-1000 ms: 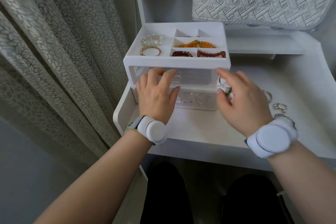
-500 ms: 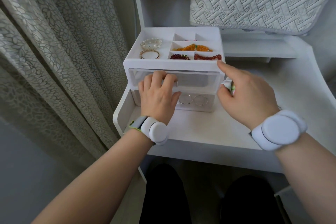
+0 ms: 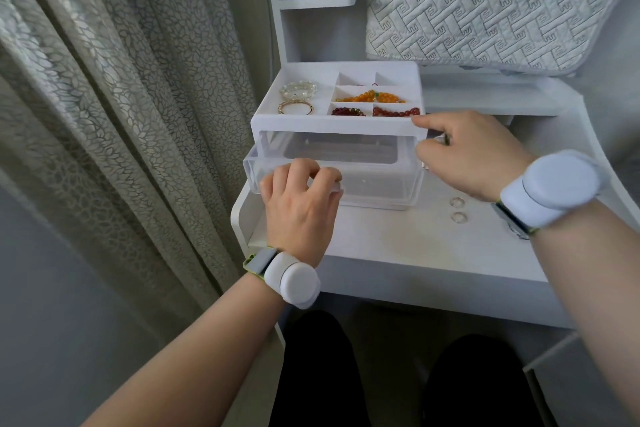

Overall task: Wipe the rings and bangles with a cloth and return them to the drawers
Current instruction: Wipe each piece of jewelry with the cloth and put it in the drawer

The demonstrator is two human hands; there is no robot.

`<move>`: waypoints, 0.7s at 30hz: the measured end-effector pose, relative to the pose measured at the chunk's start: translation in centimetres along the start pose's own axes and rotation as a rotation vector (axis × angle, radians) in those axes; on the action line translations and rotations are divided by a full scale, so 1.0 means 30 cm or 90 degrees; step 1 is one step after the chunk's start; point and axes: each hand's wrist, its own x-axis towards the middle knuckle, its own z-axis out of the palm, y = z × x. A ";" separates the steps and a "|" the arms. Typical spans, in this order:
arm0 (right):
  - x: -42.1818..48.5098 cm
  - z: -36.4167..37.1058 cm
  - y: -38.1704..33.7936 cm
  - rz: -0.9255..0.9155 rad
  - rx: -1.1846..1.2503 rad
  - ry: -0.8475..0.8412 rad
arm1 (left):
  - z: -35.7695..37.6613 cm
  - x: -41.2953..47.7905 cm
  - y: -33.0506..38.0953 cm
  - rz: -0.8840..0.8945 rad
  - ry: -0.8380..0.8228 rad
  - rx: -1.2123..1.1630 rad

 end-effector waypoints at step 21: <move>-0.204 0.010 0.227 0.138 0.202 0.175 | 0.010 -0.100 0.276 0.184 -0.147 -0.288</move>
